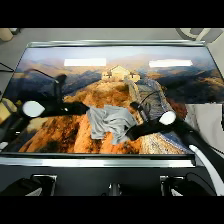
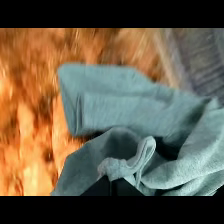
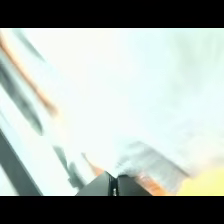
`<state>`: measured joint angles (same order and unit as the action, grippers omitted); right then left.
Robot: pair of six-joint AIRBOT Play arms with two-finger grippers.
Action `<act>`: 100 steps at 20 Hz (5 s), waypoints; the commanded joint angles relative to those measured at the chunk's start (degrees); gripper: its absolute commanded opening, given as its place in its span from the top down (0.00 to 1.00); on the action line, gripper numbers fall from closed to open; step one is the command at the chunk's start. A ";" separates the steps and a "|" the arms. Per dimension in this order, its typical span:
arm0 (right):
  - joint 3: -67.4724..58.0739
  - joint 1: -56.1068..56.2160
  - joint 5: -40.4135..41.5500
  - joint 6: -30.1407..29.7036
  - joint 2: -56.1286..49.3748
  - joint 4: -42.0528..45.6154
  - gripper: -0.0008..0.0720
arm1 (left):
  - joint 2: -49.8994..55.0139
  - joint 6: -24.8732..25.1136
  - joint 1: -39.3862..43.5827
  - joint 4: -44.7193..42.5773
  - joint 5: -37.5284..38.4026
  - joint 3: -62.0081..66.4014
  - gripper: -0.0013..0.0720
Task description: Fold the shirts.
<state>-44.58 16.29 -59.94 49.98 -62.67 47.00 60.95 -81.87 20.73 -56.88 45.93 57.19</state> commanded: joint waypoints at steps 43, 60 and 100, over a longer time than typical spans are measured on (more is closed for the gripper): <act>-47.71 -22.45 -4.76 18.16 -26.01 32.26 0.32 | 25.05 -14.95 -17.81 -22.62 30.93 29.68 0.12; -28.02 -36.13 -28.61 4.37 -24.59 27.15 0.54 | 6.36 -4.02 -21.81 -8.37 19.50 -21.22 0.17; -56.65 -36.13 11.41 -2.86 27.23 15.93 0.96 | -23.93 -6.64 -18.88 -20.74 2.84 45.53 0.94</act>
<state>-100.47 -19.84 -47.66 45.01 -37.01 60.84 37.78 -88.51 1.91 -72.49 44.16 101.34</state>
